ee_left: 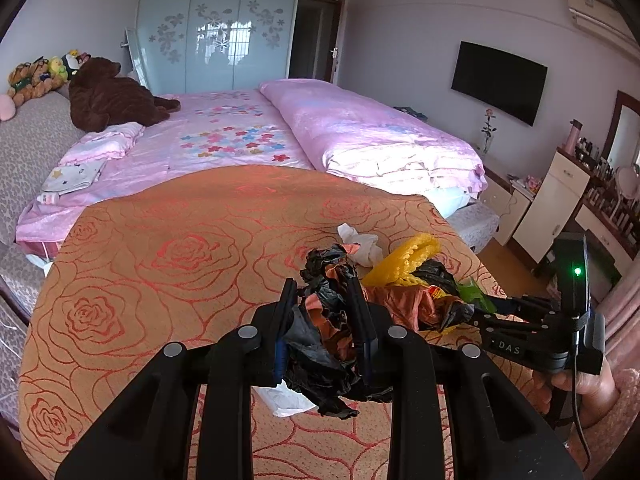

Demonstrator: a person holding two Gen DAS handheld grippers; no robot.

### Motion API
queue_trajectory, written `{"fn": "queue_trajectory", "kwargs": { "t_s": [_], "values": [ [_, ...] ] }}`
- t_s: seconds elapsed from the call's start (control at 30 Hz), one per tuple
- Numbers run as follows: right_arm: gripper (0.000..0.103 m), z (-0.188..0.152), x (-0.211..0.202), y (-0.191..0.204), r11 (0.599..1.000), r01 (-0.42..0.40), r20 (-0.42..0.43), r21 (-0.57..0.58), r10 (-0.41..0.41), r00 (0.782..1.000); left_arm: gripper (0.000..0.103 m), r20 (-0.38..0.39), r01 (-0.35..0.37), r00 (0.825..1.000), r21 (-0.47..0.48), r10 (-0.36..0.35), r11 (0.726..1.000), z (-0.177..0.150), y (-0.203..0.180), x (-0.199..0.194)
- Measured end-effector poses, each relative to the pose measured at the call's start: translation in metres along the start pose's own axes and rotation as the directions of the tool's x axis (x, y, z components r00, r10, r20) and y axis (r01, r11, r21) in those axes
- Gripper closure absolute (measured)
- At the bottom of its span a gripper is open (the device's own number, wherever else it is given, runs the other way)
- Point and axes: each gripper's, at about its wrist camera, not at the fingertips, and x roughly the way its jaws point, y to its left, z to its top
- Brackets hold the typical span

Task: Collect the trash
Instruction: 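Grasp the green plastic packet with the right tool while the left tool holds the black bag, then carry both items over the red wastebasket and open both tools to drop them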

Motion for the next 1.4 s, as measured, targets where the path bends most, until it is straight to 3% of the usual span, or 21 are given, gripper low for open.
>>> {"fn": "queue_trajectory", "kwargs": {
  "t_s": [0.17, 0.6, 1.4],
  "values": [
    [0.071, -0.006, -0.007, -0.002, 1.000, -0.003, 0.021, 0.012, 0.003, 1.000, 0.078, 0.000, 0.001, 1.000, 0.000, -0.001, 1.000, 0.000, -0.001, -0.001],
    [0.072, -0.024, -0.053, -0.005, 0.999, 0.019, 0.108, 0.044, -0.023, 0.994, 0.078, 0.010, 0.025, 1.000, 0.021, -0.025, 0.999, -0.003, -0.015, -0.005],
    [0.072, -0.026, -0.137, -0.020, 0.984, 0.100, 0.252, 0.149, -0.136, 0.958, 0.078, 0.027, 0.090, 0.995, 0.114, -0.094, 0.989, -0.001, -0.062, -0.006]
  ]
}}
